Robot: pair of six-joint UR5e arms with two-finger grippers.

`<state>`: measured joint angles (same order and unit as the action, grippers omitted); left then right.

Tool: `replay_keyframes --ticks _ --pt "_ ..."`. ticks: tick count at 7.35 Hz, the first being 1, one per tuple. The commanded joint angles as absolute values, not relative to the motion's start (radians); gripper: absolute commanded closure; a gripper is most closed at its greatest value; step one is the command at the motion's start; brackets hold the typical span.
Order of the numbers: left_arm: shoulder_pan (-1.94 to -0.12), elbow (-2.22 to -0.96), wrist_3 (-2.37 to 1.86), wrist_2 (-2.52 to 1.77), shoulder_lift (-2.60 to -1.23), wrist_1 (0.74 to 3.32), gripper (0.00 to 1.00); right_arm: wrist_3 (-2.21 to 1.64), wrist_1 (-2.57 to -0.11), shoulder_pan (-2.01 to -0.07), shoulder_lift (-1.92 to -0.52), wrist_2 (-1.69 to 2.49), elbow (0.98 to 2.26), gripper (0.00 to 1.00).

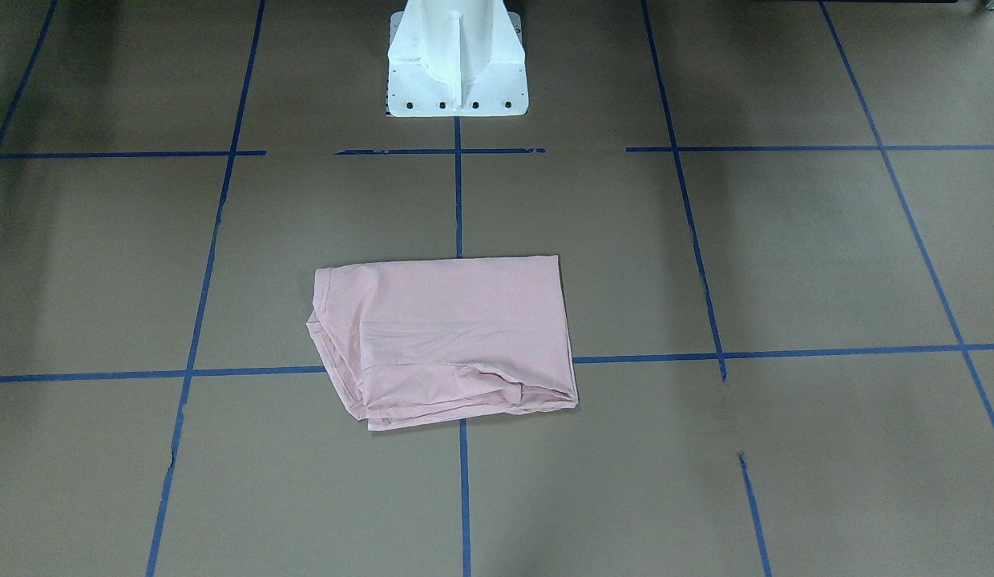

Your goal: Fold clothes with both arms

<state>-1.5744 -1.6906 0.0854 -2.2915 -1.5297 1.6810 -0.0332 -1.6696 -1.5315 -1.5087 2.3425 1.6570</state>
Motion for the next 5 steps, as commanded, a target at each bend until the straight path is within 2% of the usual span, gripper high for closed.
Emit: replay_keyframes --ticks 1,3,5 --pt "-1.504 -1.701 0.092 -2.283 -1.508 1.727 0.00 -0.032 -1.677 -1.517 -1.549 2.342 1.718 0.00" --pt "-1.422 -1.689 0.092 -2.281 -1.525 1.723 0.00 -0.046 -1.677 -1.514 -1.551 2.339 1.714 0.00" --pt "-1.431 -1.785 0.094 -2.284 -1.494 1.589 0.00 -0.048 -1.672 -1.513 -1.554 2.345 1.715 0.00"
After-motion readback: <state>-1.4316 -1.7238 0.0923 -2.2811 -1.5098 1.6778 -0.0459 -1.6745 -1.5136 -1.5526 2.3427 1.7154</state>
